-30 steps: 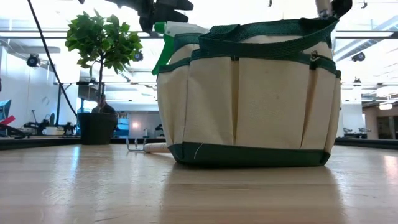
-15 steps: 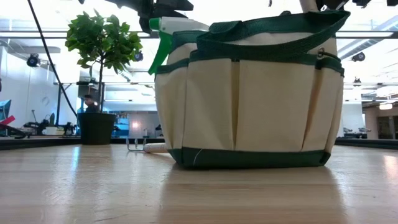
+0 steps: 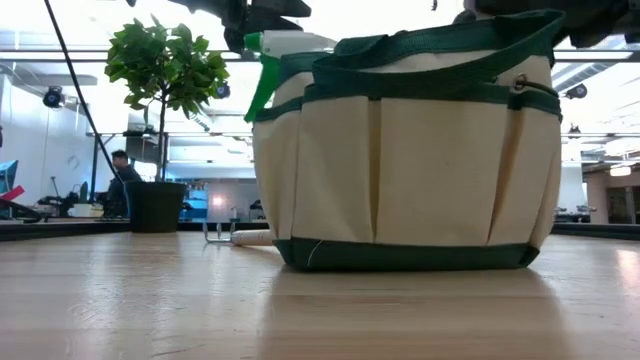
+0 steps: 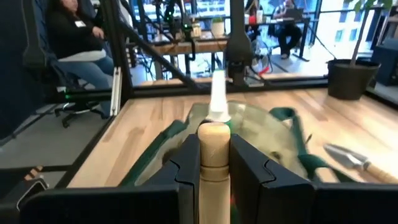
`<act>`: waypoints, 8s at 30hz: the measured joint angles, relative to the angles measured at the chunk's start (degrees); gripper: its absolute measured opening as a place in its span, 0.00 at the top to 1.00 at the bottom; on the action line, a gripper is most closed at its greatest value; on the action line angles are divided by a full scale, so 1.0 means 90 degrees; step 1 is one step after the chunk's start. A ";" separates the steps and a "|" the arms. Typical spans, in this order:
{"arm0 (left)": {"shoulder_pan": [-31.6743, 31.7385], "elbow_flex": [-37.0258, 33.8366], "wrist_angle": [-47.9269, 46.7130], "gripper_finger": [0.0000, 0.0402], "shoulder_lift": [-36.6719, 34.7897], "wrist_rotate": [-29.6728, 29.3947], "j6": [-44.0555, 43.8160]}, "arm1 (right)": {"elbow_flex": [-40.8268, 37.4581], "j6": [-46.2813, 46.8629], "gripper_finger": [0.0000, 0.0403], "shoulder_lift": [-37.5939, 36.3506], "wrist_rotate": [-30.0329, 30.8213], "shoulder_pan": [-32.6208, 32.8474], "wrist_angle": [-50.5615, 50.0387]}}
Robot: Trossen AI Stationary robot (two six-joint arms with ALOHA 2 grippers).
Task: Pick & Place Garden tools in Gardening bag
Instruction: Put the bottom trowel into the gardening bag, then put the top trowel into the gardening bag
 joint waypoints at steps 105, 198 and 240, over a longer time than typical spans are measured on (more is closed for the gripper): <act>0.2266 0.4864 -0.5921 0.58 0.4756 0.2344 0.0916 | 0.0262 -0.3652 0.53 -0.4372 0.3806 -0.0078 -0.1253; 0.2796 0.4794 -0.5837 0.47 0.5118 0.2028 -0.0335 | 0.0840 -0.5146 0.53 -0.5000 0.4212 -0.0122 -0.1522; 0.2849 0.4771 -0.5646 0.84 0.5967 0.2021 -0.0445 | 0.0828 -0.5136 0.53 -0.4995 0.4211 -0.0131 -0.1538</act>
